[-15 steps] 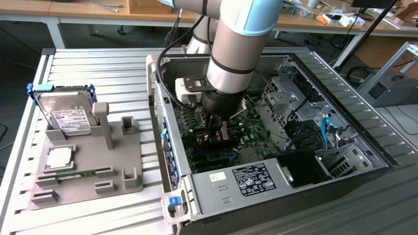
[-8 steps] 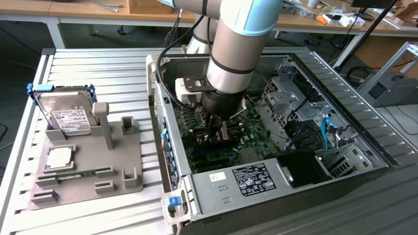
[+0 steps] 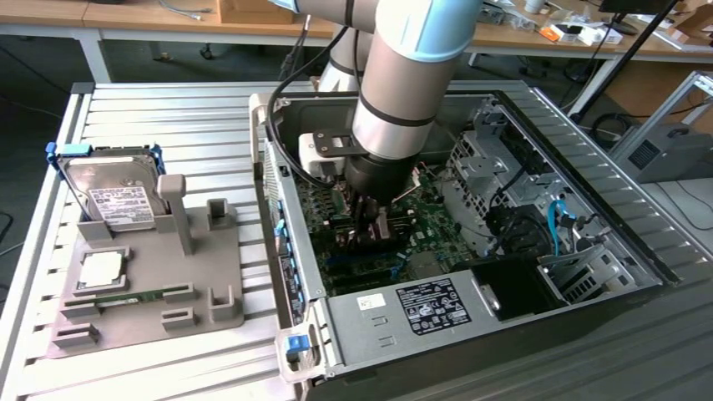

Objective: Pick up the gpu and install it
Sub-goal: 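Insert the gpu into the slot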

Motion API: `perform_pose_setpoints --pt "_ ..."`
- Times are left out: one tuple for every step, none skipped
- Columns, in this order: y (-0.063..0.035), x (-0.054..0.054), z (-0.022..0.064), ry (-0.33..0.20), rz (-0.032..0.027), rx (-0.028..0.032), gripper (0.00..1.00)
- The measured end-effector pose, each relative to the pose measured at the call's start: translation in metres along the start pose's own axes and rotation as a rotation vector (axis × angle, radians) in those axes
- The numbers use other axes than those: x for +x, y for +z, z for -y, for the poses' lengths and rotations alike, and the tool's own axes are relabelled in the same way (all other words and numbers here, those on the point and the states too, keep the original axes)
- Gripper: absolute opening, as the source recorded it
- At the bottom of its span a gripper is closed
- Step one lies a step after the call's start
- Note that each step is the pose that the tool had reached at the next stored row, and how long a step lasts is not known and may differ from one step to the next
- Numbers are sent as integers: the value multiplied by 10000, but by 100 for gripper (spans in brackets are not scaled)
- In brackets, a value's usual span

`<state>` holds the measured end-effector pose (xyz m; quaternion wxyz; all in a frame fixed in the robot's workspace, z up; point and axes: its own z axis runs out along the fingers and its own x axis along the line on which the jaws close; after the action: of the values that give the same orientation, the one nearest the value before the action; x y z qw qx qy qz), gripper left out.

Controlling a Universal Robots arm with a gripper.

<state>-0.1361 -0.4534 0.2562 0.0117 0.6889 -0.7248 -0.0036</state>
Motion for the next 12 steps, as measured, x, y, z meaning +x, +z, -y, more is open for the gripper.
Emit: perform_pose_setpoints --pt "-1 0 0 0 0 0 27" --pt "-2 1 0 -1 13 -2 27" --pt "-3 1 1 -3 54 -4 27" --pt "-3 0 0 -4 93 -7 27" --pt "-3 0 0 -3 96 -7 27" --pt "-2 0 0 -2 98 -7 27" --pt "-2 0 0 -3 98 -7 27" --pt "-2 0 0 -3 99 -7 27" --pt "-2 0 0 -2 99 -6 27" --pt "-2 0 0 -2 99 -7 27" --pt "-1 1 0 -2 99 -6 27" --pt "-1 2 -1 -2 100 -6 27"
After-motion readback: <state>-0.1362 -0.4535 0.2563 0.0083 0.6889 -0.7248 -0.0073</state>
